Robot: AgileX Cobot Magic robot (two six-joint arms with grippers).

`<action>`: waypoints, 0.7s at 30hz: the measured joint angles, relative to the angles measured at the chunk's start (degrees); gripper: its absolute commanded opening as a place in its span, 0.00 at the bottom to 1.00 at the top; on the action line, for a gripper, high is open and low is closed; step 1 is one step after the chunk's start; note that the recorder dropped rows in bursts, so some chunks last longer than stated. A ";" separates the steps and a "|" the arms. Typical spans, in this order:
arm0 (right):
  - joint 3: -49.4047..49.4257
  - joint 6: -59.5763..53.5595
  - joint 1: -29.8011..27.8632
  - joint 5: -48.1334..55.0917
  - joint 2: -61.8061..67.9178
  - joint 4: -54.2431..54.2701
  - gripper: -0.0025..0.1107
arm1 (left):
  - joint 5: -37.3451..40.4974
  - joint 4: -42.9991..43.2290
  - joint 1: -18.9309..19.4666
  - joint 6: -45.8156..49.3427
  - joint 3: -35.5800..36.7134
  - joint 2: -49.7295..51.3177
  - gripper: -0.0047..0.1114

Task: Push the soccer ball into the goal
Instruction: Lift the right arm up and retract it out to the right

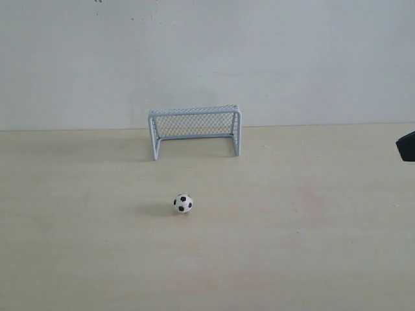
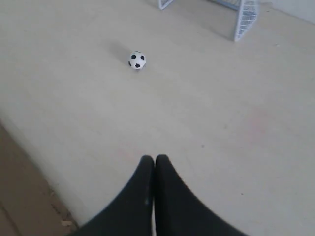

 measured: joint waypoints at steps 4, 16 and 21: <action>0.00 0.00 0.00 2.01 0.00 0.11 0.02 | 0.00 0.00 0.00 0.00 0.00 0.00 0.08; 0.22 3.51 0.00 1.12 -1.71 1.93 0.02 | 0.00 0.00 0.00 0.00 0.00 0.00 0.08; 1.40 6.41 0.00 -6.37 -8.25 4.34 0.02 | 0.00 0.00 0.00 0.00 0.00 0.00 0.08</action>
